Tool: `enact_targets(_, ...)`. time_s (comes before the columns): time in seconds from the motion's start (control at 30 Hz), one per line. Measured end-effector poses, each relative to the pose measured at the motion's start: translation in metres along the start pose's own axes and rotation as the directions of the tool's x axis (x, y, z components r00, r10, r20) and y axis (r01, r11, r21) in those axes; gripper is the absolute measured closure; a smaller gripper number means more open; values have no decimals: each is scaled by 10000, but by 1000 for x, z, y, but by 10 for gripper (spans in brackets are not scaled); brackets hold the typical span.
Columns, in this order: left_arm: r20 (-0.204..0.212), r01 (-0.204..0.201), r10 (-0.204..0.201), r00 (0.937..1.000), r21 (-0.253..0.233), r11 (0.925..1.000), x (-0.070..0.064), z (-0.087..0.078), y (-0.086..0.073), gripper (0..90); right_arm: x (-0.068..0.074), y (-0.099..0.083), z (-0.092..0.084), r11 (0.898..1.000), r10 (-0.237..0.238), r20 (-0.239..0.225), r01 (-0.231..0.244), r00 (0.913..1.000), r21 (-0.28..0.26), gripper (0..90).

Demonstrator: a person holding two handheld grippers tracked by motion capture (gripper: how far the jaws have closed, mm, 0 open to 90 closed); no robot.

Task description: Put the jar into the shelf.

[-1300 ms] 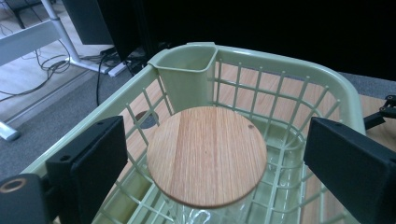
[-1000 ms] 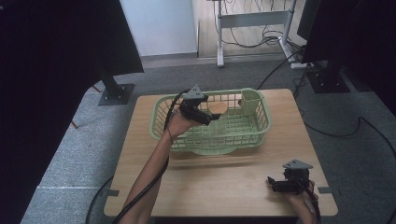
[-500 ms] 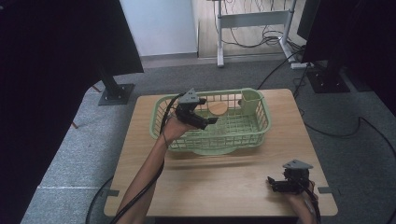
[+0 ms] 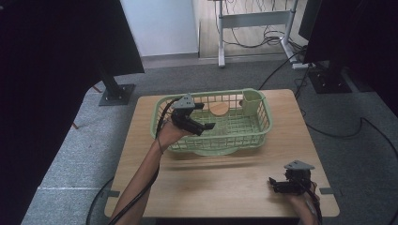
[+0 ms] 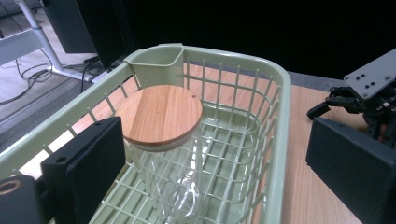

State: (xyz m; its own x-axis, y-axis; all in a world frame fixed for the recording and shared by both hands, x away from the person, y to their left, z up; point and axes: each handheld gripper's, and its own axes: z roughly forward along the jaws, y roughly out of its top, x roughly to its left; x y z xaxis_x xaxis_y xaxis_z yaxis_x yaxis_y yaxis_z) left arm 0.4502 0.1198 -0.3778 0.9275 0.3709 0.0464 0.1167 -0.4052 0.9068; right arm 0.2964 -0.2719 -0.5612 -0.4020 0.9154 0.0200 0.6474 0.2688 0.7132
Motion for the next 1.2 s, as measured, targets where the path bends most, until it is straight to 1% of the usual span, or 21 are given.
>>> enact_targets(0.33, 25, -127, 128, 9999, -56, 9999, -8, -9, -4, 44, 0, 0, 0, 10000, -2, -1, 2, 10000, 1, 0)
enact_targets(0.6, -118, 3, -5, 9999, -143, 9999, -12, -19, -12, 43, 0, 0, 0, 10000, -4, 0, 4, 10000, 0, 0)
enact_targets(0.73, -152, -61, 59, 9999, -133, 9999, -16, -23, -16, 43, 0, 0, 0, 10000, 1, 6, -1, 10000, 5, 0)
enact_targets(1.2, -132, 79, -82, 9999, -224, 9997, -22, -34, -30, 42, 0, 0, 0, 10000, -16, -15, 16, 10000, -7, 0)
